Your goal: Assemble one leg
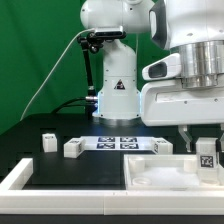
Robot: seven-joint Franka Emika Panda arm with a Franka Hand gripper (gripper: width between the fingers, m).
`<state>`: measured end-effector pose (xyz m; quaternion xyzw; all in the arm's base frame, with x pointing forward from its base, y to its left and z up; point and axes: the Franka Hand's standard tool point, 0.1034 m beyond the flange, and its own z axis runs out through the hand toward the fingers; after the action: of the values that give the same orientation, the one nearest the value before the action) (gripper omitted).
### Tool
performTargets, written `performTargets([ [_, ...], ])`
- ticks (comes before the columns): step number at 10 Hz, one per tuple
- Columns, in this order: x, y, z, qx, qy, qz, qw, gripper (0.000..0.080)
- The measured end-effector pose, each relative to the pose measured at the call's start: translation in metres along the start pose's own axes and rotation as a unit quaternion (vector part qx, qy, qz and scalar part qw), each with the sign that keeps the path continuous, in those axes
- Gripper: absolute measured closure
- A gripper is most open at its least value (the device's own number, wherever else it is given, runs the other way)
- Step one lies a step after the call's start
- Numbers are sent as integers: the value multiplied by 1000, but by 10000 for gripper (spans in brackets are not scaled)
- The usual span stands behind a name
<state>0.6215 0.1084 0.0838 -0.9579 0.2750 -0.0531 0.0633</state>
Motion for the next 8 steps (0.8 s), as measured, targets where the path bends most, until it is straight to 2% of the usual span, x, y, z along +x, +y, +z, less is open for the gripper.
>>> performTargets([
  [2,1,1,0,-2,3,100,995,507],
  [5,-3,-1,0,-3,12,265,964,506],
  [7,-2,0,0,2,6,301,954,506],
  [8,-3,0,1,2,6,290,957,506],
])
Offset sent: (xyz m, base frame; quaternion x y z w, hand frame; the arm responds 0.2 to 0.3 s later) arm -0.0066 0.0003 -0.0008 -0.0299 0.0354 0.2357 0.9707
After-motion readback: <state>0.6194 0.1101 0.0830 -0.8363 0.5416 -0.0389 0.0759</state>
